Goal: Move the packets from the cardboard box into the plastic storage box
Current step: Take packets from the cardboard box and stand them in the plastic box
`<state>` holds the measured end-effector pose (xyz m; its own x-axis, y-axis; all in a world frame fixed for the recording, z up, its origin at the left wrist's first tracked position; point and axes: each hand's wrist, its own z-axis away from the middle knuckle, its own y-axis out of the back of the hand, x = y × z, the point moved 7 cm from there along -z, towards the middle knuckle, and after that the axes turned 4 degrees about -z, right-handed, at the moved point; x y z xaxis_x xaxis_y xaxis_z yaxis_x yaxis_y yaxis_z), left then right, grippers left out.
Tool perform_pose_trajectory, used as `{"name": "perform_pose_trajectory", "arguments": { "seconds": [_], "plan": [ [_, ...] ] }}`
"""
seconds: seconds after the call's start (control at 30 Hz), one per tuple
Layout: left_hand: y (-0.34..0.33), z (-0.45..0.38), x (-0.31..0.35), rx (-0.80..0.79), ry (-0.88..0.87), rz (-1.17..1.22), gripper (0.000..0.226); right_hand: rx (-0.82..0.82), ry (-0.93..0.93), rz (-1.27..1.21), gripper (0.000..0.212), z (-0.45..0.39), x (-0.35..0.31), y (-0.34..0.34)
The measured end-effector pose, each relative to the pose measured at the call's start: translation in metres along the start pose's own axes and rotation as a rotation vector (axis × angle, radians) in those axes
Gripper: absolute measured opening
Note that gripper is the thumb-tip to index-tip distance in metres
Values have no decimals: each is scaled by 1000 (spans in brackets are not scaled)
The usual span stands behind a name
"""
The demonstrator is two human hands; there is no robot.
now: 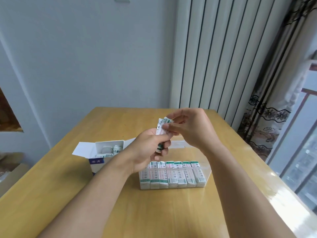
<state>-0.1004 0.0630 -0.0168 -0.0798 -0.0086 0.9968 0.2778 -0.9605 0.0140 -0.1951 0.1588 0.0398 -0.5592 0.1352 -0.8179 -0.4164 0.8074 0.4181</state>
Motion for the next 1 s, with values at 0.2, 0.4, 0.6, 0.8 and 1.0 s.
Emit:
{"name": "perform_pose_trajectory", "arguments": {
  "seconds": [0.2, 0.4, 0.6, 0.8, 1.0],
  "plan": [
    [11, -3, -1, -33, 24, 89, 17, -21, 22, -9, 14, -3, 2, -6],
    [15, -6, -7, 6, 47, 5, 8, -124, 49, 186, 26, 2, -1, -19],
    [13, -4, -9, -23, 58, -39, 15, -123, 126, 349, 41, 11, -15, -31],
    [18, -2, -12, -13, 78, -116, 11, -148, 197, 389, 39, 14, -22, -38],
    [25, -3, -4, 51, 30, -57, 22, -108, 164, 274, 31, 12, -19, -30]
  ]
}}
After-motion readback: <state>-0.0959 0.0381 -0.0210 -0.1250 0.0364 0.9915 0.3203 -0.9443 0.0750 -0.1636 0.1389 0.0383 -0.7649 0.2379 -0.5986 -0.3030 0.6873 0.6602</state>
